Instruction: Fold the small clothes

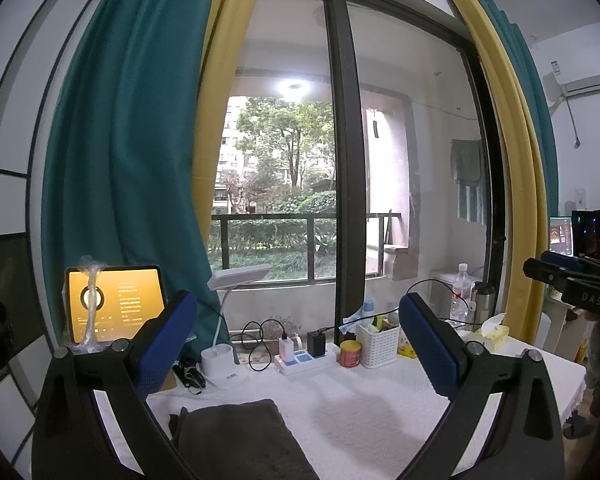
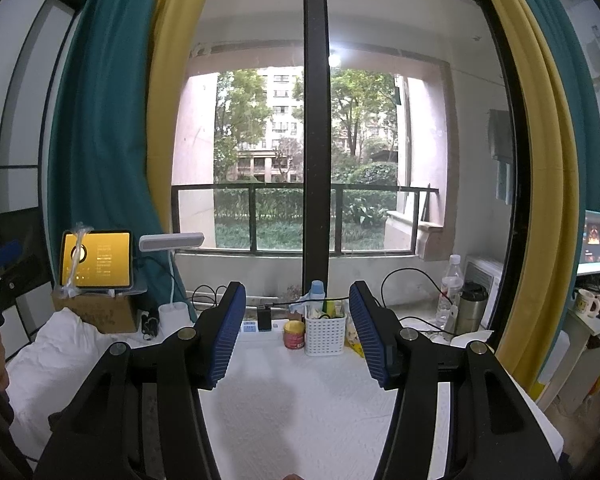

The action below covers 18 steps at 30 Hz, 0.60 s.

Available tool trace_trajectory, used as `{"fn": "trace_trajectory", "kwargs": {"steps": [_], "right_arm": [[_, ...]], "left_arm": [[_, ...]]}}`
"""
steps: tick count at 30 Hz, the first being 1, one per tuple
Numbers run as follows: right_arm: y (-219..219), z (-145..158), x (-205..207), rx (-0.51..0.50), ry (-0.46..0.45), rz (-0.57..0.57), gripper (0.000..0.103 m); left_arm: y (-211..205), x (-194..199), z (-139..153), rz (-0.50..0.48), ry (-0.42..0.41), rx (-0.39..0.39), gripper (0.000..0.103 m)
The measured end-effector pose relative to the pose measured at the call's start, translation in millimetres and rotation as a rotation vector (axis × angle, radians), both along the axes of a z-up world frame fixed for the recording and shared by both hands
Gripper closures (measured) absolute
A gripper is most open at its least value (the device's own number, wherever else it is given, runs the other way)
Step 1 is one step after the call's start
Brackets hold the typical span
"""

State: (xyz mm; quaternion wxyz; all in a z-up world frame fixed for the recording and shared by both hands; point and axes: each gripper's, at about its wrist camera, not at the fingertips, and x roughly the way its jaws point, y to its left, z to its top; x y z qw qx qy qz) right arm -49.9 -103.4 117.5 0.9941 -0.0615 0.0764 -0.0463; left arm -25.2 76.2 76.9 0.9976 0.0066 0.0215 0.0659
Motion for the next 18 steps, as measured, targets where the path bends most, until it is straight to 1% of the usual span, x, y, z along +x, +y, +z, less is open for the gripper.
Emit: {"fn": "trace_trajectory", "kwargs": {"steps": [18], "right_arm": [[-0.4,1.7,3.6,-0.011,0.012,0.010,0.046]], "left_arm": [[-2.7,0.8,0.0,-0.006,0.007,0.004,0.003]]}}
